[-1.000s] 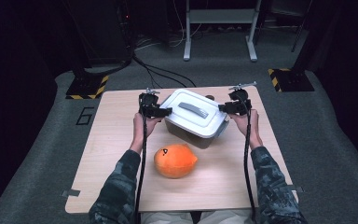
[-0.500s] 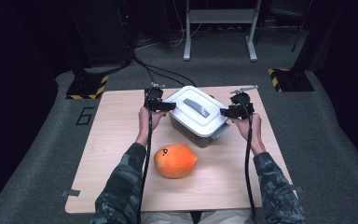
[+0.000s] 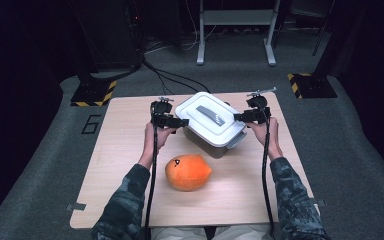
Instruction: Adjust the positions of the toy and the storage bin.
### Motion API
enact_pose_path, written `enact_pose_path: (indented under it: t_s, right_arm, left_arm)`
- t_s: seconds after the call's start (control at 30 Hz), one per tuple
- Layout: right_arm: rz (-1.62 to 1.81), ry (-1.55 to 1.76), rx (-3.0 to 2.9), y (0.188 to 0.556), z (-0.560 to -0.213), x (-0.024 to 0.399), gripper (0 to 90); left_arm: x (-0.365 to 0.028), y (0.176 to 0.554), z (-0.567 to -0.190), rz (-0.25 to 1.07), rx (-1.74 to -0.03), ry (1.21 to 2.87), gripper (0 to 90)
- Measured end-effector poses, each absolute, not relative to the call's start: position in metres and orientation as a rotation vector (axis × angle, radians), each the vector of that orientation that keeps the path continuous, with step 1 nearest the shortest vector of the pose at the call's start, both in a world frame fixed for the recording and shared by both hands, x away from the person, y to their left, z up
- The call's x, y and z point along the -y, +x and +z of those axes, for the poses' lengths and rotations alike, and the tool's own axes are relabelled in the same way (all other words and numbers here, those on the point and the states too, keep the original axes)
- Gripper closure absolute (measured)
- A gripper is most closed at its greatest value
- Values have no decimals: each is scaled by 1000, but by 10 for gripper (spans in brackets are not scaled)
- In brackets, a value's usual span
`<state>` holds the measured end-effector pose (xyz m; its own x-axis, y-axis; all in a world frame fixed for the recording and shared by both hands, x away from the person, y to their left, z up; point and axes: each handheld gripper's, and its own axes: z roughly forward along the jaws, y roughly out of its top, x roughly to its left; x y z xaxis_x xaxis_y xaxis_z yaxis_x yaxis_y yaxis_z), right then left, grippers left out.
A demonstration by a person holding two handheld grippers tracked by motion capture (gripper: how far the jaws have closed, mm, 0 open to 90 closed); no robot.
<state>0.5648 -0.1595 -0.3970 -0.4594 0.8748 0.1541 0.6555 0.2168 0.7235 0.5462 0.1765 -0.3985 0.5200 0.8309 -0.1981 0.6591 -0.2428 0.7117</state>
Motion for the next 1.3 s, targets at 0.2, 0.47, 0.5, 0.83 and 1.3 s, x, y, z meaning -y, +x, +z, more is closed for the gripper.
enact_pose_path:
  t_s: [0.2, 0.47, 0.5, 0.83, 1.3]
  right_arm:
    - [1099, 1441, -2210, 562, -397, 159, 519]
    - [1110, 1462, -2205, 557, -397, 157, 527]
    - [1102, 1458, -2206, 555, -397, 156, 528]
    - [1100, 1459, -2196, 546, -397, 153, 528]
    - [1090, 1428, -2214, 540, -397, 147, 527]
  left_arm:
    - [-175, 547, -403, 226, -1210, 1960, 295]
    - [-179, 552, -403, 218, -1208, 1956, 324]
    - [-179, 553, -403, 216, -1214, 1955, 326]
    - [-174, 556, -402, 217, -1200, 1982, 328]
    - [-177, 558, -401, 209, -1212, 1981, 329]
